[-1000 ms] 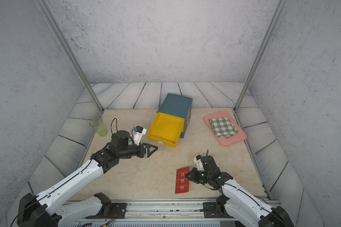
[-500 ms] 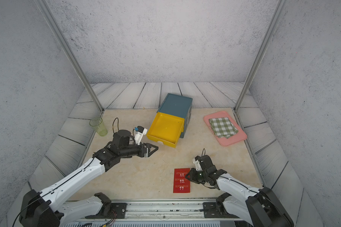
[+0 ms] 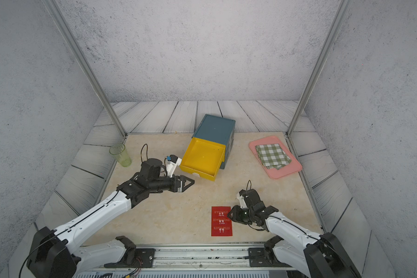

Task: Take the postcards out of the drawer
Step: Place the postcard at the center of the board.

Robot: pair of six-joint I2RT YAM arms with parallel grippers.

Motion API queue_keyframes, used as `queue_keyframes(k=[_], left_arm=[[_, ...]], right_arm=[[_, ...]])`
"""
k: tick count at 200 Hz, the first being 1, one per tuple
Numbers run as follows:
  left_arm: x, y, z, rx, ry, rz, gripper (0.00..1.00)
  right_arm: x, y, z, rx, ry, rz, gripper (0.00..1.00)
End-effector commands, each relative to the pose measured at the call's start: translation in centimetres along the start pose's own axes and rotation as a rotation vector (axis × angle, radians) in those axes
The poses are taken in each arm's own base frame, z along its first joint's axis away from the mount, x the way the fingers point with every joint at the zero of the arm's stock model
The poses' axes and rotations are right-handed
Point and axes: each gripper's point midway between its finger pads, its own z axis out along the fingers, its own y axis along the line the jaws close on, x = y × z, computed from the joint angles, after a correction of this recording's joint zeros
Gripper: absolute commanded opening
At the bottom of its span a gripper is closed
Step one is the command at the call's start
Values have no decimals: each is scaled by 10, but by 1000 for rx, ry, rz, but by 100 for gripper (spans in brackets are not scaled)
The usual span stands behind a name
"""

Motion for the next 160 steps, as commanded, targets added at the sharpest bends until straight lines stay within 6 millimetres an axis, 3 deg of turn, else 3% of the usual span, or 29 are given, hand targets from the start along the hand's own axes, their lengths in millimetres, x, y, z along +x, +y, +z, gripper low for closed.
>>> queue_keyframes(k=[1,91,137,160], left_arm=[[-11,-6,-2,25,-28,16,74],[-31,-1,-8,-29,-52,35,74],[-101,-27,-26,-20,-156,134,74],[-143,-34,-22,-1,-183,181,74]], right_arm=[[-3,-1,-8,45,-2,-22,39],[-29,63,-59,-95,-96,-94,41],[-52,99,-83,-117,-197,-197,46],[-62,118,-87,-134,-219,-260,48]])
